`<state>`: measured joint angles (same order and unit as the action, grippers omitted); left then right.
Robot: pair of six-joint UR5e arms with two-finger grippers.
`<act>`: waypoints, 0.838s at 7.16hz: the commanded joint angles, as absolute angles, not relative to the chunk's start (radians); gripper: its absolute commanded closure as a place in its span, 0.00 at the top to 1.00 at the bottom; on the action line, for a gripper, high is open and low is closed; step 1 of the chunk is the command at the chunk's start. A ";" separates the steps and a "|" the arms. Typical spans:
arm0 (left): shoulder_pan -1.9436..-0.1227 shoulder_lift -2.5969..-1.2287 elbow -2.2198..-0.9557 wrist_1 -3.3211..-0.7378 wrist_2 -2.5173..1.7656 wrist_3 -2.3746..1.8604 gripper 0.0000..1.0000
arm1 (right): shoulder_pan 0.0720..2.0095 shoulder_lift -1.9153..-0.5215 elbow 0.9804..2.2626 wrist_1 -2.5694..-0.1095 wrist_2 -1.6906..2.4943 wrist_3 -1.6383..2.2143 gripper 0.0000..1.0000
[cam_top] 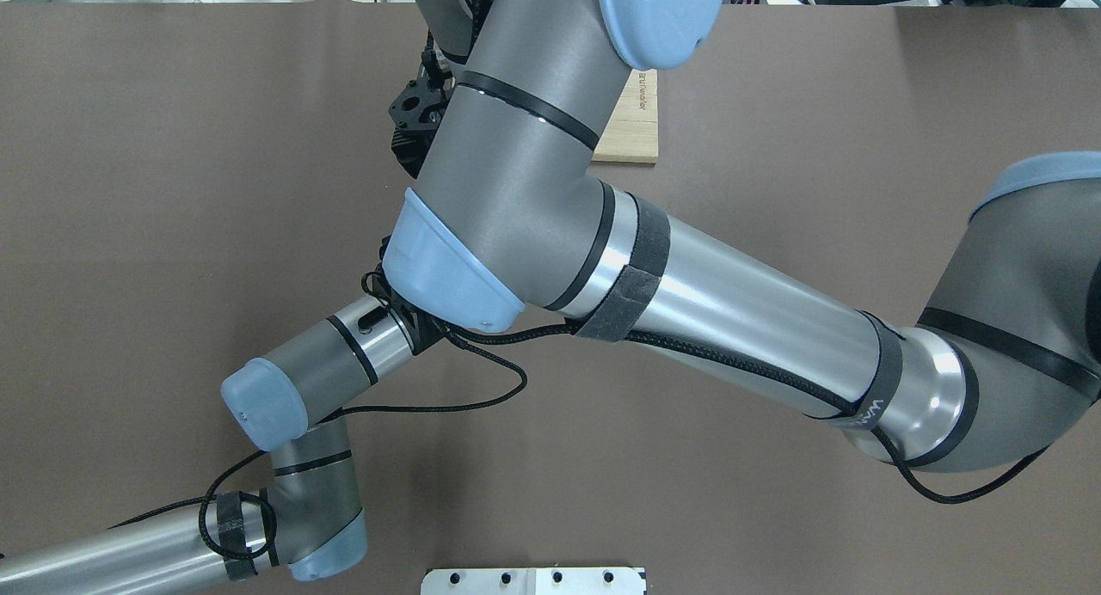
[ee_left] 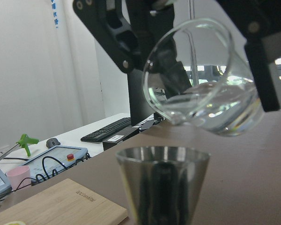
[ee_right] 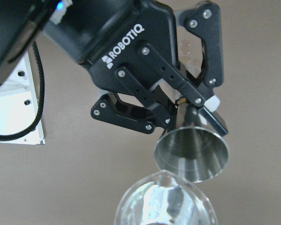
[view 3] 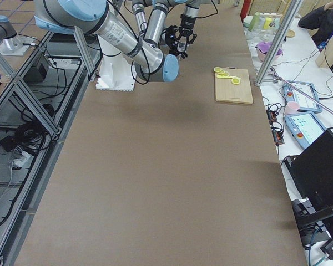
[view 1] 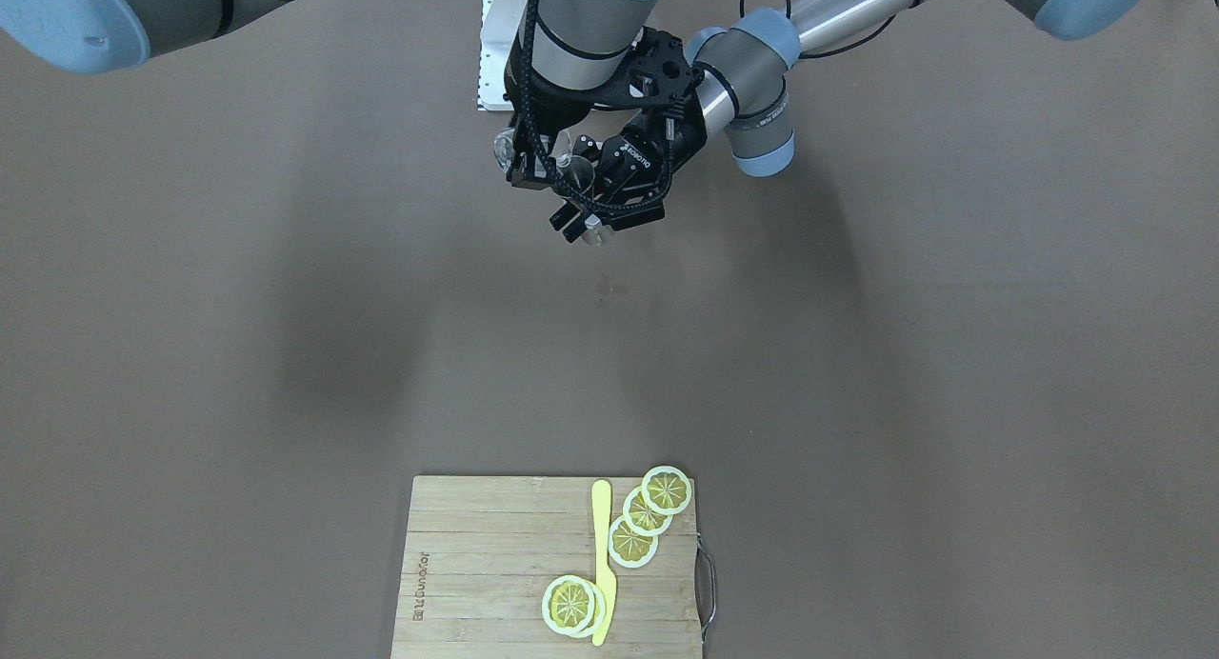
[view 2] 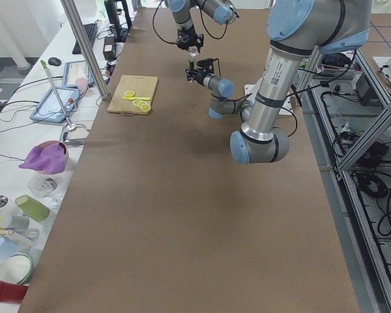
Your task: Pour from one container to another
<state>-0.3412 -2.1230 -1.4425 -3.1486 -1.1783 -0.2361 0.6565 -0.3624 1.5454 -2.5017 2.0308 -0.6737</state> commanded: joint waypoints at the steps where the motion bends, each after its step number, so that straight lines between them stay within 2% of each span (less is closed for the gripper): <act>1: -0.341 -2.123 -1.440 -3.149 -1.177 -0.236 0.00 | 0.657 -0.361 1.545 -2.534 2.013 -0.710 0.00; 6: -0.341 -2.120 -1.439 -3.151 -1.180 -0.236 0.00 | 0.655 -0.333 1.500 -2.563 1.997 -0.744 0.00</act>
